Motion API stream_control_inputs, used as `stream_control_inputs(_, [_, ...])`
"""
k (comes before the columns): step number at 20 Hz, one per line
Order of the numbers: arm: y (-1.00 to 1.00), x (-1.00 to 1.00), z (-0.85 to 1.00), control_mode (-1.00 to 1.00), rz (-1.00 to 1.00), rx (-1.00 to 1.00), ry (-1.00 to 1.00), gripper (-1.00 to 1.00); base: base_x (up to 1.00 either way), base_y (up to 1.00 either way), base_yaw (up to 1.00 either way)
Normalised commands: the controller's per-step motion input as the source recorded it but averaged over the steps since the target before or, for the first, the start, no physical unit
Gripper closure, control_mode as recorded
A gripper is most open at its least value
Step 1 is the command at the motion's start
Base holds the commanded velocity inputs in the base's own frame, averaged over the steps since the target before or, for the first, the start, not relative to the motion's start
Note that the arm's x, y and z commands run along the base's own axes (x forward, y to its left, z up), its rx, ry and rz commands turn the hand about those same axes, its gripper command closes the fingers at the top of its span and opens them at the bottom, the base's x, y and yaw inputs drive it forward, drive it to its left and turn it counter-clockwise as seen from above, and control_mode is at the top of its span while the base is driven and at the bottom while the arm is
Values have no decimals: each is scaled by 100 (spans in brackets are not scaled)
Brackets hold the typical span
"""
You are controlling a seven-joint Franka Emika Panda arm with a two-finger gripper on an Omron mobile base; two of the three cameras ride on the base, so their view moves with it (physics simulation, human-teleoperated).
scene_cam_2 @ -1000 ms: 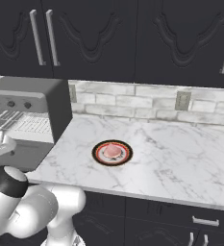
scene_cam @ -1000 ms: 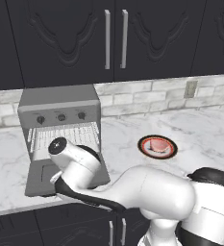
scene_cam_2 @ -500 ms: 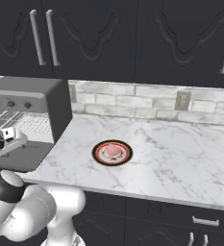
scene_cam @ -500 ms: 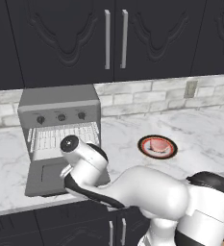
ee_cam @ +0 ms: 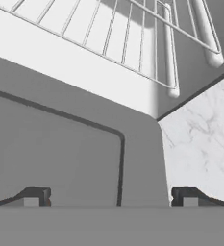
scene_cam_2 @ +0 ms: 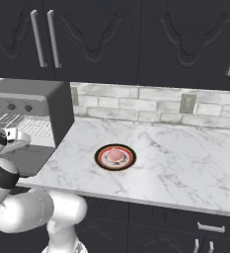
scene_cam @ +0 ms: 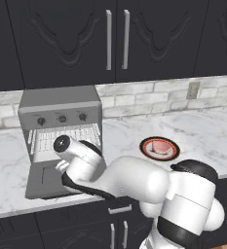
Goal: Open the toaster oven door. Place the bread on the top rack in the toaster oven and place the steak on the bottom rack.
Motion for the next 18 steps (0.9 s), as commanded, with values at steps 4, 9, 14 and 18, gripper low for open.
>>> stream_control_inputs(4, [27, 32, 0, -100, -31, -14, -25, -100, 0, 0, 0])
stream_control_inputs(9, [22, 29, 5, -100, -20, -4, -26, -100, 0, 0, 0])
stream_control_inputs(14, [12, 15, 10, -100, -1, 0, -19, -100, 0, 0, 0])
stream_control_inputs(18, [1, 2, 11, -100, 13, 0, -8, -100, 0, 0, 0])
